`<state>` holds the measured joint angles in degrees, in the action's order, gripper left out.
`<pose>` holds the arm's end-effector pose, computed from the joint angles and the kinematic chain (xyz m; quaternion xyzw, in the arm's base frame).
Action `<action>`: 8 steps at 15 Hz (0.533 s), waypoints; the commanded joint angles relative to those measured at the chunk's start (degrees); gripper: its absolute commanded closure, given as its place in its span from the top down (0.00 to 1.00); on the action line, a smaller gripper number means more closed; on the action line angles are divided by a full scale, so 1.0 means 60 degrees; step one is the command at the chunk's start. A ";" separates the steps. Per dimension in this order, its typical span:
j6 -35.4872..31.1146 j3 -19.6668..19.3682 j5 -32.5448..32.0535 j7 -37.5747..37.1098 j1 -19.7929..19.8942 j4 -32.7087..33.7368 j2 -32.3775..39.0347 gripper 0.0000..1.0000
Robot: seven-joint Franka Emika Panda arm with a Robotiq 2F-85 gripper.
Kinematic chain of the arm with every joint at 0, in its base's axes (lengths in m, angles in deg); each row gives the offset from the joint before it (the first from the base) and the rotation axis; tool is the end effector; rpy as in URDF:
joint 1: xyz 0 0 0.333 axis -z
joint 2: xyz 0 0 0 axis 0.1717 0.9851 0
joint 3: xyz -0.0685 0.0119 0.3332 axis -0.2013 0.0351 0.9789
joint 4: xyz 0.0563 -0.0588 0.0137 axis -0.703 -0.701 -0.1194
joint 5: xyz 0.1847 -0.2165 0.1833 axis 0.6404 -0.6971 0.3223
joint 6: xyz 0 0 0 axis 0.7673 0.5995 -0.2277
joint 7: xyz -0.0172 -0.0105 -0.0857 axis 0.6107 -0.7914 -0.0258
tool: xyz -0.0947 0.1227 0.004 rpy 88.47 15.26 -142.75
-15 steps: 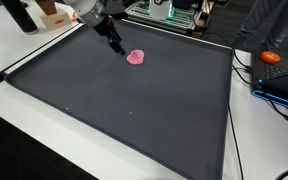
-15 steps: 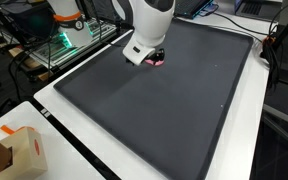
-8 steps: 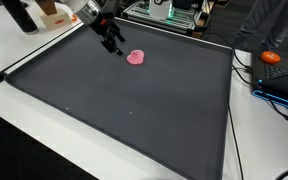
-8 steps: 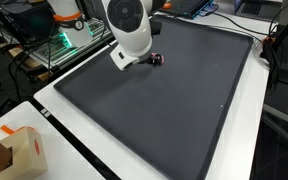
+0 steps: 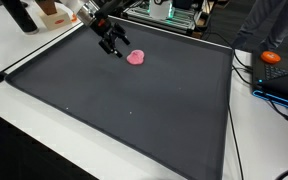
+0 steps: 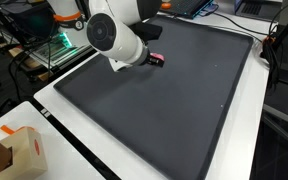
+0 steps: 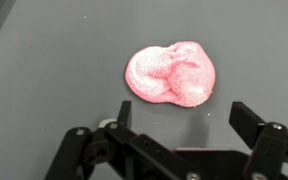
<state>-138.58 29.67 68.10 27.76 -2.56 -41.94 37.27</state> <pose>0.4905 -0.0457 0.2056 -0.7097 0.6068 0.2785 0.2247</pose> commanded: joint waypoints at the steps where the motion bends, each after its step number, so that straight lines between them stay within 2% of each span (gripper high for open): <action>1: 0.0092 -0.0080 0.0475 0.0150 -0.0006 -0.0161 0.0103 1.00; 8: 0.0119 -0.0078 0.0699 0.0438 0.0039 -0.0201 0.0218 1.00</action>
<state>-138.58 29.61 70.05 28.18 -2.57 -42.58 38.32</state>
